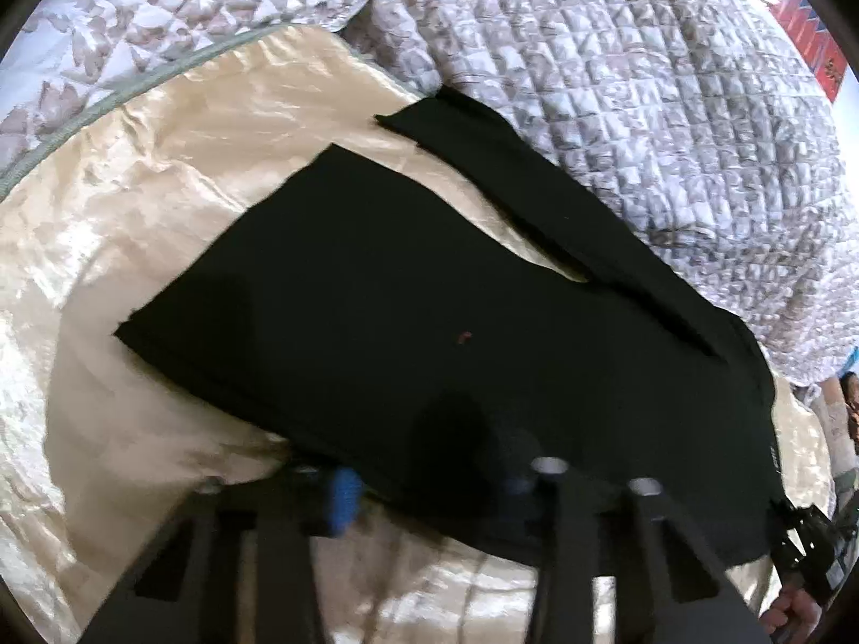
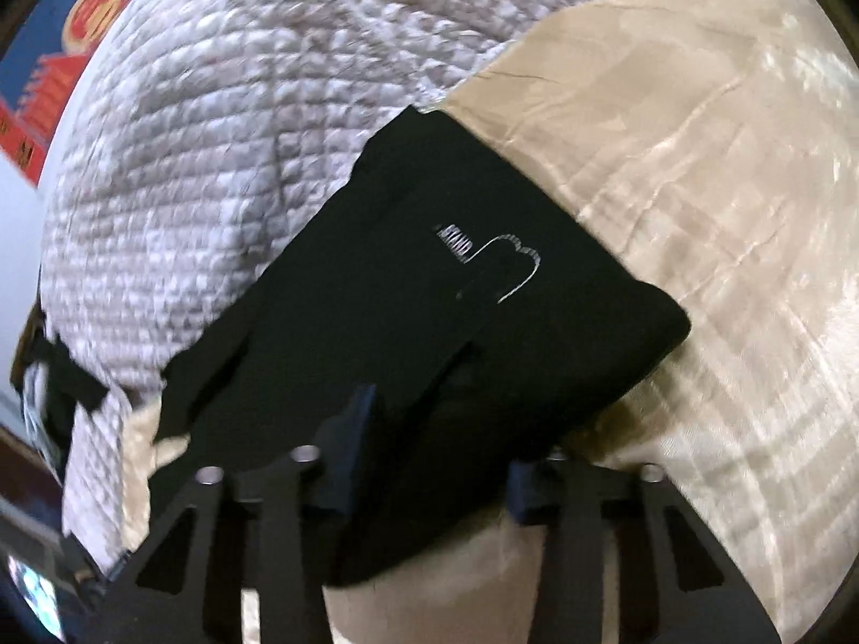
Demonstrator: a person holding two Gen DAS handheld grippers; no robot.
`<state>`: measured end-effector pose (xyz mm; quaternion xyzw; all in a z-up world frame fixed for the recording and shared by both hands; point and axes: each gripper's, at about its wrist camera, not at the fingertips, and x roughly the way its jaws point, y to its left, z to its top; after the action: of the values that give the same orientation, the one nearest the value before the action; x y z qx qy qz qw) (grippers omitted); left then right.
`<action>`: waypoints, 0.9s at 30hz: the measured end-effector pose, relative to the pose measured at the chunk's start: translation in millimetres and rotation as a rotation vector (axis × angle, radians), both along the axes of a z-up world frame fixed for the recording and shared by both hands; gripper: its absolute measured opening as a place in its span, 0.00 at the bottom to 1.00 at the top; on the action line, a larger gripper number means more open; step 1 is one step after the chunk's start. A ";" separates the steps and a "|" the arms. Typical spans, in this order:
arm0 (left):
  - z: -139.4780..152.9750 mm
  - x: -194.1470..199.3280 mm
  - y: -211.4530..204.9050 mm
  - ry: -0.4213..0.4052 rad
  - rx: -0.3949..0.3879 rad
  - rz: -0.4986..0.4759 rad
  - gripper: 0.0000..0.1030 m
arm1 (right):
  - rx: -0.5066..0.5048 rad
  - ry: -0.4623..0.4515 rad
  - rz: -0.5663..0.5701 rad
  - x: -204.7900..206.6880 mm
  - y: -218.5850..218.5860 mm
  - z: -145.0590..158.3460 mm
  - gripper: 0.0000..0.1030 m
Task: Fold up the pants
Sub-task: 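Lower both grippers onto the black pants' waistband edge and close them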
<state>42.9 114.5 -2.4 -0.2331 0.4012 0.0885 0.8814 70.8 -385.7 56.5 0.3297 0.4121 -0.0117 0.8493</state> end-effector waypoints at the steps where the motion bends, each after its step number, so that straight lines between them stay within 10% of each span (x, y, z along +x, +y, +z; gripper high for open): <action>1: -0.9 0.1 3.6 0.006 0.000 0.015 0.10 | 0.007 0.002 -0.006 1.0 -1.9 -1.2 0.25; 6: 7.7 -5.4 4.6 -0.026 0.023 0.013 0.04 | 0.005 -0.008 0.003 1.3 -2.2 2.2 0.05; 17: 47.3 -71.3 23.2 -0.115 0.009 0.002 0.04 | 0.050 -0.052 0.056 -39.3 -4.9 41.0 0.05; 27: 20.3 -123.9 23.0 -0.059 0.019 -0.030 0.04 | 0.034 0.071 0.048 -104.2 -19.5 13.7 0.05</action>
<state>-81.0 137.4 17.9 -0.2214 0.3774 0.0721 0.8963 -33.4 -405.2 70.2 0.3334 0.4499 0.0042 0.8285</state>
